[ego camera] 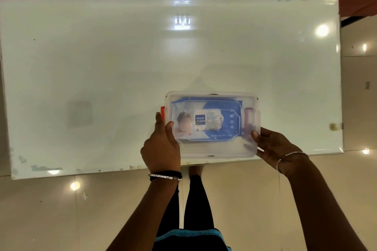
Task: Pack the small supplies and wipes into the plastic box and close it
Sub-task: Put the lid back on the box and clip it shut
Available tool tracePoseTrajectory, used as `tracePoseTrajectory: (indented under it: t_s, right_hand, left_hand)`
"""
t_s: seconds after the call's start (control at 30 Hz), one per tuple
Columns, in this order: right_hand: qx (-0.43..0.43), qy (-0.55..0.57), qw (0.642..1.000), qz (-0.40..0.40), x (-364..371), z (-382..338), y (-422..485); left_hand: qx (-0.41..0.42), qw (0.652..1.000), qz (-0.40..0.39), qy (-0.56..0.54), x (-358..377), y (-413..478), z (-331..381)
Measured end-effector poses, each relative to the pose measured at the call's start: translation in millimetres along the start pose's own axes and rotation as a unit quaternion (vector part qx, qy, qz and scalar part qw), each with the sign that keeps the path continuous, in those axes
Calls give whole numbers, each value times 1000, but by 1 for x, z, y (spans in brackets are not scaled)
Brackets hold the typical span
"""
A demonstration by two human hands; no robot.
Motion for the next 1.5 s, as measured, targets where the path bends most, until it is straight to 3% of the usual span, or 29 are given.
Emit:
tracePoseTrajectory:
  t_s: [0.23,0.37,0.43,0.5,0.57,0.6,0.8,1.03,1.5]
  right_hand:
    - [-15,1,1000,17,6,-15,-10]
    - [-82,-82,984,135,19,-12,-20]
    - [-120,-159,955,218,30,-8,-25]
    - [-164,-275,901,293,42,-5,-29]
    - [-194,-341,855,340,51,-4,-33]
    - [-198,-345,848,349,53,-4,-35]
    - [-189,-337,854,350,60,-12,-38]
    - [-245,-344,849,316,105,-53,-19]
    - [-262,-422,814,301,122,-101,19]
  left_hand:
    - [31,999,7,-35,-4,1,-2]
    - [34,999,-1,-39,-5,2,-5]
    - [32,999,1,-41,-5,2,-6]
    - [21,999,-4,-38,-4,2,-5]
    - [16,999,-11,-47,-4,3,-6]
    - [15,998,-16,-57,-5,4,-7]
    - [25,995,-30,-96,-15,15,-15]
    - [29,991,54,-115,-42,62,-13]
    - [9,986,65,-150,-29,112,-6]
Point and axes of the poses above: each hand's wrist, its own y-axis towards the middle knuckle, its own x-axis out of the palm, z = x × y, the point moved 3 cm from there along y, towards the middle knuckle, and after that the axes turned 4 degrees about -z, right-handed, at the moved point
